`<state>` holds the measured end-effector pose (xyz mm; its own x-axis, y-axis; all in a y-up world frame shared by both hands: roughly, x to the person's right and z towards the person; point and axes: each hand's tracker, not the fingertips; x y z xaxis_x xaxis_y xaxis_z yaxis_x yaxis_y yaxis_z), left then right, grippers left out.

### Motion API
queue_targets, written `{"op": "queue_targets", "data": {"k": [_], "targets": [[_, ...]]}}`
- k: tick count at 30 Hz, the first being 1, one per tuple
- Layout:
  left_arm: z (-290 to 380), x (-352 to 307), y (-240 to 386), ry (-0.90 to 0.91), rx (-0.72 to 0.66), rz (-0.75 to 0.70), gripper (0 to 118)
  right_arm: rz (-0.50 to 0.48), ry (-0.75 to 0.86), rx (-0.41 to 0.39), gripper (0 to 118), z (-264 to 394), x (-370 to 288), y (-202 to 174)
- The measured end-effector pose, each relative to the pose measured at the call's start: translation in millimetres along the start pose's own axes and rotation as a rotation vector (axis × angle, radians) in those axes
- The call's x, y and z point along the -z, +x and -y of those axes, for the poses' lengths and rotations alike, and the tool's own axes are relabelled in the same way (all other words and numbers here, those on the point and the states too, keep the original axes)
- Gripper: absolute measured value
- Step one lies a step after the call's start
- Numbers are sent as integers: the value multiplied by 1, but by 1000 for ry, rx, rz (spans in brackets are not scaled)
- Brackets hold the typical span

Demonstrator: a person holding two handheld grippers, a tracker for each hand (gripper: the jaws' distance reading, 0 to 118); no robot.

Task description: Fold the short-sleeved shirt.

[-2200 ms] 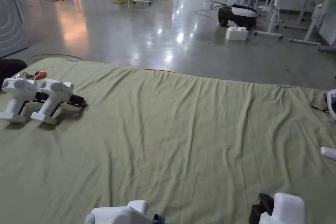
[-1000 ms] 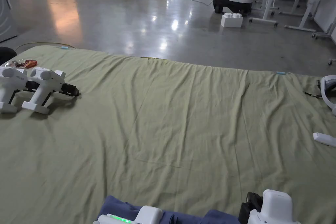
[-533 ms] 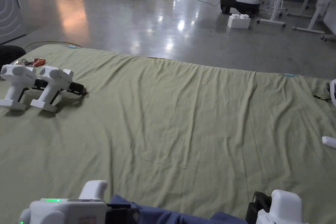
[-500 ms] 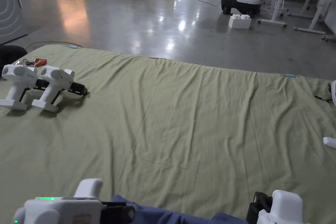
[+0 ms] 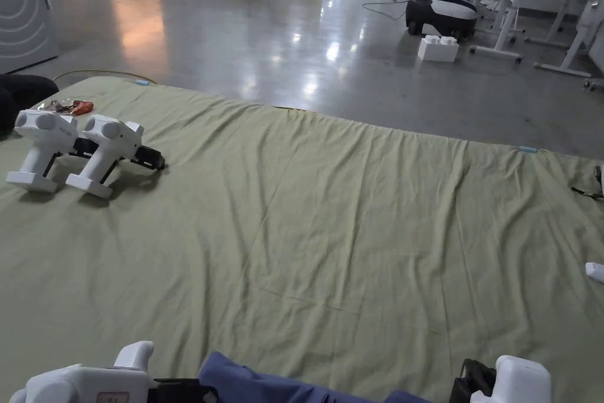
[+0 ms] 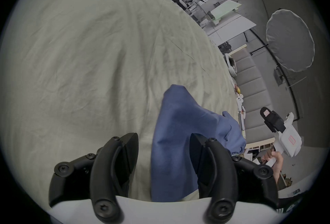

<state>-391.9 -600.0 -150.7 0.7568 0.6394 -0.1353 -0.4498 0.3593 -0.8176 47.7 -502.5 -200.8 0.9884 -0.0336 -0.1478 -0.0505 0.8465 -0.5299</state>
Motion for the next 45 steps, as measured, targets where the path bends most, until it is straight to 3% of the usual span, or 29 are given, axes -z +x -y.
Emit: {"op": "queue_targets", "data": {"k": [4,7,9,11,19,25,29,32,36,45], "targets": [[-3,6,-15,-10,-67,132,64,1,-7,9,7,2,1,1],[-2,12,-12,-56,-146,225,34,2,-7,9,7,3,0,0],[3,23,-2,-73,-91,61,15,-1,2,12,7,4,-1,0],[7,20,7,-32,-55,113,14,-1,9,9,7,4,-1,0],[-12,-29,21,47,24,91,11,-24,69,-19,7,-2,-7,2],[-41,-97,58,123,197,-124,11,-39,132,-48,7,-11,-10,1],[-52,-134,78,158,278,-351,11,-52,148,-53,7,-16,-9,-1],[-59,-141,78,167,271,-426,11,-58,160,-59,7,-17,-8,-2],[-52,-131,94,155,284,-425,11,-56,194,-64,7,-18,-8,-4],[-17,-68,173,41,363,-228,11,-34,199,-58,7,-19,-5,4]]}}
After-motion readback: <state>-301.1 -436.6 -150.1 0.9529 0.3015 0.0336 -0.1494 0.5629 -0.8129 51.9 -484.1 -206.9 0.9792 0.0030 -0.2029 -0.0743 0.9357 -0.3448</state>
